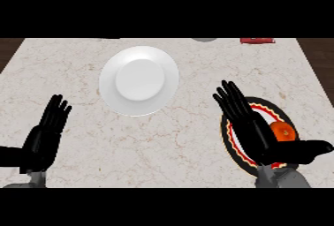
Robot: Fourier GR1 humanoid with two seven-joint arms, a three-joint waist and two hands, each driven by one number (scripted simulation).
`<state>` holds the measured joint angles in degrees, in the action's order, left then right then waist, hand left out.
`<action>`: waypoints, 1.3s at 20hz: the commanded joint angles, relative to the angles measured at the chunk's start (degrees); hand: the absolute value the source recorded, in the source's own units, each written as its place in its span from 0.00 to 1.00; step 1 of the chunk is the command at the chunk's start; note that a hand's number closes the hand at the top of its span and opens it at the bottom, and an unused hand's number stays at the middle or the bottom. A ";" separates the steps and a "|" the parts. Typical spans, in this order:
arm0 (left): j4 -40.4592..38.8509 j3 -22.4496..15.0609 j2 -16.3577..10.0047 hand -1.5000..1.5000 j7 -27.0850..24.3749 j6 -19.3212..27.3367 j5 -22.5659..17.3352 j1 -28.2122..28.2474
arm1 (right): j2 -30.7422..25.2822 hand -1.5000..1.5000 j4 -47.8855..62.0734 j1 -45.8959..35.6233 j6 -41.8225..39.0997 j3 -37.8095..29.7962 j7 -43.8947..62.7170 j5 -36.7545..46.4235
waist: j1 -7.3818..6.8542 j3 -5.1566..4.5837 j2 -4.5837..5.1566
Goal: Pick the squash from the plate and place it in the plate
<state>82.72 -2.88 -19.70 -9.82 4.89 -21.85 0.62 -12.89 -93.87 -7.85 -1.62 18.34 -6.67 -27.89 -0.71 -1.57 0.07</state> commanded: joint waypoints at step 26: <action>-0.56 -1.51 -7.52 0.50 -0.90 5.65 19.96 4.74 | -19.88 0.00 -12.11 25.80 6.94 -31.69 3.51 2.37 | 0.96 1.46 -0.02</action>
<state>82.65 -4.50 -27.57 -10.58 11.05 -1.84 6.08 -25.55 -105.04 15.98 7.48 -13.63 -9.52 -28.67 0.48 -0.05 -0.07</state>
